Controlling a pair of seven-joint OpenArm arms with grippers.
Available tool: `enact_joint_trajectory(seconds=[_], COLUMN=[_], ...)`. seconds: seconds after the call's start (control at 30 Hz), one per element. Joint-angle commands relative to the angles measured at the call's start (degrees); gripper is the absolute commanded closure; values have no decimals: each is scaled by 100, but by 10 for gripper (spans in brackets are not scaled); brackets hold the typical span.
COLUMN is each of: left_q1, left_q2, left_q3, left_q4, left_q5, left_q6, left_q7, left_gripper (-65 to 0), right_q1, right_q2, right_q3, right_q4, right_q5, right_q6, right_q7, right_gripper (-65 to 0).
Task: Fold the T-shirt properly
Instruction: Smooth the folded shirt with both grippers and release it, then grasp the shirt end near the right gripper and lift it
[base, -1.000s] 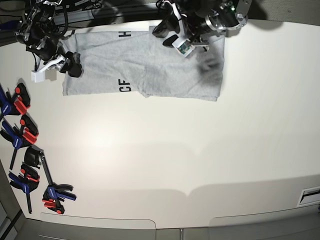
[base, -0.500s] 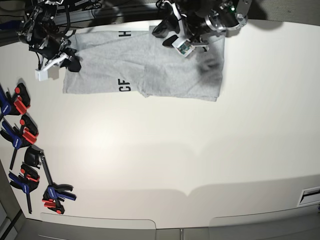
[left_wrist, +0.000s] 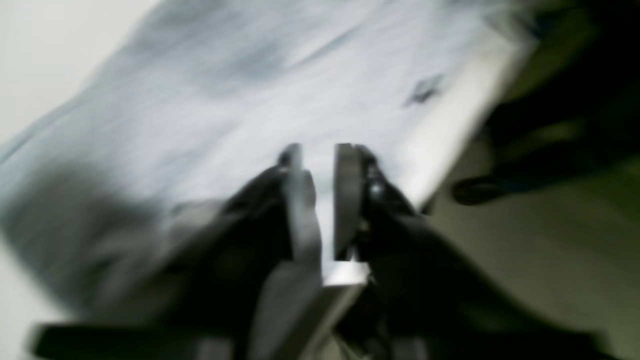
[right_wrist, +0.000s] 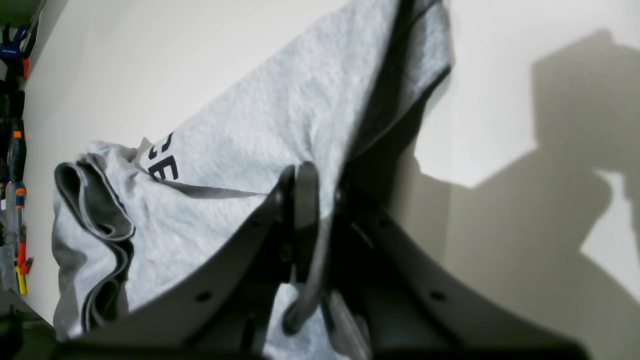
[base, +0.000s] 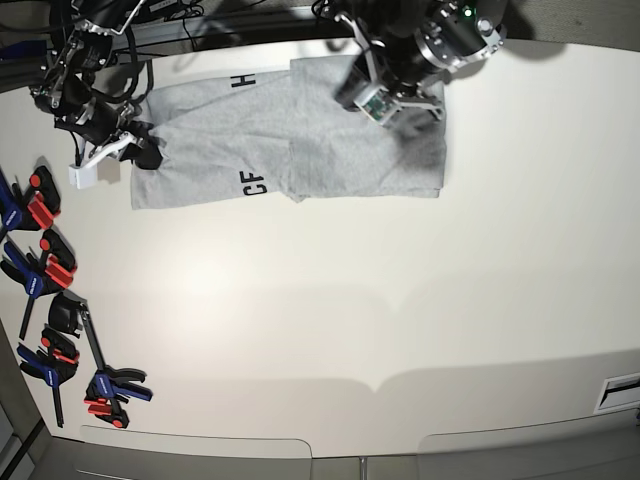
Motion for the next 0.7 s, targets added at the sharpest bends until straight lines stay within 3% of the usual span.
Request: enact_joint_trajectory(seconds=[0.0,0.13,0.37,0.5,0.67], left_q1=[7,9,9,9,48], left_q2=[24,-111,-505,-511,-514], left_q3=[11,11,-160,-785,-1572], left_q4=[107,105,105,105,98], left_q5=[103,612,1115,1025,417], left_q6=[59,549,1784,1814,1803], left_q7=[-120,-114,-122,-136,-166], left_gripper=[0,0,0,0,0], right_q1=[63,66,63,63,63], right_q2=[111,114,111,111,111], right_q3=[31,31,31,31,31], right_q4=[87,87,87,87,87], right_q5=[138,140,140,140,142], right_q6=[46,46,46,46,46], right_q7=[90,94,92,92,94], right_gripper=[0,0,0,0,0])
